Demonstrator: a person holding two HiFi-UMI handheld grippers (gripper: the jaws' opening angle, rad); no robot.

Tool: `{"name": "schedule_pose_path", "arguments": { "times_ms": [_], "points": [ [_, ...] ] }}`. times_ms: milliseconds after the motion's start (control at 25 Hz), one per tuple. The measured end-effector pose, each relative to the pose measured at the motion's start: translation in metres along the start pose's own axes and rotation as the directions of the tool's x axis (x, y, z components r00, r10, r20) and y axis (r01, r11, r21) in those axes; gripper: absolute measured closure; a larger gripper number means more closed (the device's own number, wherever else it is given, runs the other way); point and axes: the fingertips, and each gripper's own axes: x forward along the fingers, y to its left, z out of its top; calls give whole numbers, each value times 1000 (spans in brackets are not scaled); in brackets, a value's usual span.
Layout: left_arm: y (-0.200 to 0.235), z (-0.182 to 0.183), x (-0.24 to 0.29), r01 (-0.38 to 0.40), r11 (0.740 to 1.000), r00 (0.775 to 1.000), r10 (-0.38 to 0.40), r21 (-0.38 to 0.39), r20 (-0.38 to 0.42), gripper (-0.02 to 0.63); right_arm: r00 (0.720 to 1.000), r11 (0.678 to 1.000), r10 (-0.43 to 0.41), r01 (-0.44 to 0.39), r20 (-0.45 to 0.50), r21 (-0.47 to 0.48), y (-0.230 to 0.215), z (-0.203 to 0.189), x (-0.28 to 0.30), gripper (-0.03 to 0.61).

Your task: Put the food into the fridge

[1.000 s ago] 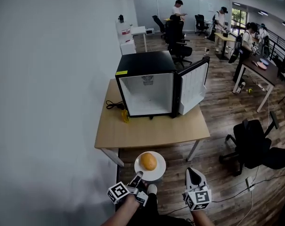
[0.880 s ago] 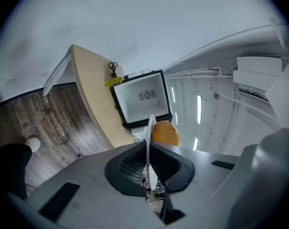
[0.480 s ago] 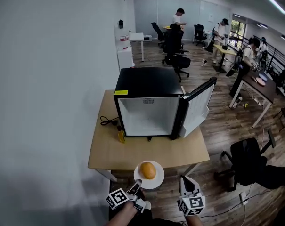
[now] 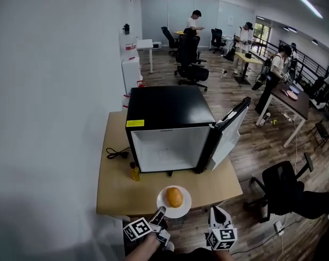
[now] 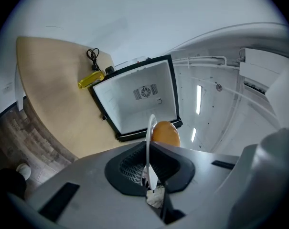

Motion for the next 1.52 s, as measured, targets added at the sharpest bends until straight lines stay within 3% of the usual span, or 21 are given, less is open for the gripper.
{"name": "schedule_pose_path", "arguments": {
  "times_ms": [280,520,920,1240,1520],
  "points": [
    [13,13,48,5,999,1000,-5,-34,-17,592,999,998,-53,52,-8,-21,-16,7,28,518],
    [28,17,76,-10,999,1000,9,-49,-21,592,999,999,-15,13,-51,-32,-11,-10,52,518],
    [48,58,137,-33,999,999,33,9,5,592,1000,999,2,-3,-24,-38,-29,10,124,518],
    [53,87,187,-45,999,999,45,10,27,592,999,997,47,-47,-14,-64,-42,28,176,518],
    [79,103,229,-43,998,998,45,-44,36,592,995,994,94,-95,-29,-51,-44,22,214,518]
  ]
}}
